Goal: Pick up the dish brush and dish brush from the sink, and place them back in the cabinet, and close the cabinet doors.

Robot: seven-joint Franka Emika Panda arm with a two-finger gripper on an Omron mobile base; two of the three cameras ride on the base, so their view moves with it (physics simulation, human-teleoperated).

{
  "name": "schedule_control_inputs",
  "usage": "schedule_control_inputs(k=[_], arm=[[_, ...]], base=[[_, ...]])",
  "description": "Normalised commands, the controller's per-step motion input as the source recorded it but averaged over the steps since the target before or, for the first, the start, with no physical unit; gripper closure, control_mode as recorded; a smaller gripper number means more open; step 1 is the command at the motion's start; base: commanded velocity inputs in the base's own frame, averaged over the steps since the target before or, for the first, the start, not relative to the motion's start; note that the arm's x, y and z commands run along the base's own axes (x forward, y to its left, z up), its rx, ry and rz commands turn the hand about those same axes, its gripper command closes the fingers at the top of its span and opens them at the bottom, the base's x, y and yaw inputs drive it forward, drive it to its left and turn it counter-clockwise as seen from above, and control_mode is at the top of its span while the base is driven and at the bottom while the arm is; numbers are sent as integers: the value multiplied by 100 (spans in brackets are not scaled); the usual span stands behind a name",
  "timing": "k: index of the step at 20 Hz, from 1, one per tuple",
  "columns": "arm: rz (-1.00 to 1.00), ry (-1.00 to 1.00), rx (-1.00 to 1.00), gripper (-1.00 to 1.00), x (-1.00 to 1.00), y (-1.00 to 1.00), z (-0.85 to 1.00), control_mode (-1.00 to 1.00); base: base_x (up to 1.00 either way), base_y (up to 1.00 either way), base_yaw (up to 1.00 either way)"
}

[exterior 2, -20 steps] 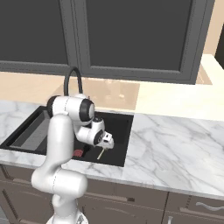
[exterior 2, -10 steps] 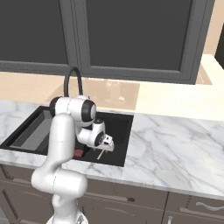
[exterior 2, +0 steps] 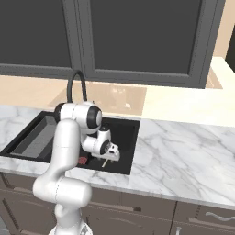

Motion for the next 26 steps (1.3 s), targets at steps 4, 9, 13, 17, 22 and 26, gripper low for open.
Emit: schedule_control_inputs(k=[4, 9, 13, 17, 22, 26], arm=[[0, 5, 0, -100, 0, 0, -16, -100], [0, 5, 0, -100, 0, 0, -14, -100], [0, 3, 0, -100, 0, 0, -9, -100], [0, 5, 0, -100, 0, 0, -11, -100], [0, 5, 0, -100, 0, 0, -11, -100], [0, 5, 0, -100, 0, 0, -15, -100]], base=[[0, 0, 0], [0, 0, 0], [0, 0, 0], [0, 0, 0], [0, 0, 0], [0, 0, 0]])
